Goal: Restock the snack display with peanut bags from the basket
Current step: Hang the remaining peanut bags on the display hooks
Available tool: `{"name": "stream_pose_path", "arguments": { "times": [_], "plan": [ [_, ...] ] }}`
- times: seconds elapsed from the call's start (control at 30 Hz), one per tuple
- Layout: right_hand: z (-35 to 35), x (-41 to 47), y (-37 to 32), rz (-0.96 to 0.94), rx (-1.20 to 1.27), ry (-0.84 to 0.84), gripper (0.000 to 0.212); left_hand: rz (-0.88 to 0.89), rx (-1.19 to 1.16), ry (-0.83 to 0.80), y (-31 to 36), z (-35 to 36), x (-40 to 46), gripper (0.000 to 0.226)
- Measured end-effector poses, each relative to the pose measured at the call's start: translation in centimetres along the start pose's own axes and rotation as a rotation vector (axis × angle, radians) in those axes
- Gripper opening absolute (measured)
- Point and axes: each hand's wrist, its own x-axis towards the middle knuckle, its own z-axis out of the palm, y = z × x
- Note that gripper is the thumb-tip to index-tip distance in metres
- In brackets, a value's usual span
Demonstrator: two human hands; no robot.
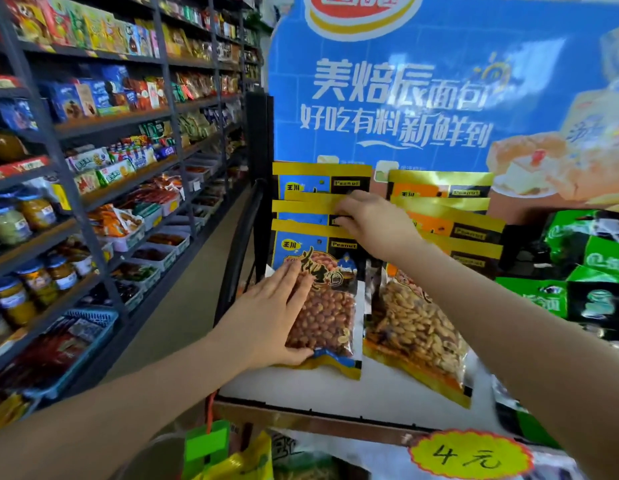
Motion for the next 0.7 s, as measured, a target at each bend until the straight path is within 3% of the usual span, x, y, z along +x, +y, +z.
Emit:
{"name": "stream_pose_path", "arguments": {
  "times": [0.03,0.1,0.27,0.43,0.53,0.7],
  "plan": [
    [0.7,-0.4,-0.1,0.040,-0.020,-0.110,0.030,-0.003,-0.002,0.003,0.1,0.0,0.0,0.105],
    [1.2,-0.7,-0.6,0.087,-0.068,-0.158,0.035,-0.004,0.027,0.023,0.0,0.3,-0.2,0.105],
    [0.8,-1.4,0.2,0.233,-0.082,-0.153,0.023,-0.060,-0.024,0.014,0.7,0.0,-0.4,0.106],
    [-1.4,-4.1,1.7,0.275,-0.065,-0.015,0.030,-0.095,-0.127,-0.023,1.4,-1.4,0.6,0.109],
    [-2.5,-6.0,4.3,0.335,-0.066,-0.097,0.034,-0.026,-0.134,0.055,2.5,-1.4,1.3,0.115],
    [-3.6,-8.3,6.8,0.298,-0.004,-0.245,0.048,0.157,-0.103,0.091,5.0,-1.1,2.9,0.107]
  ]
}}
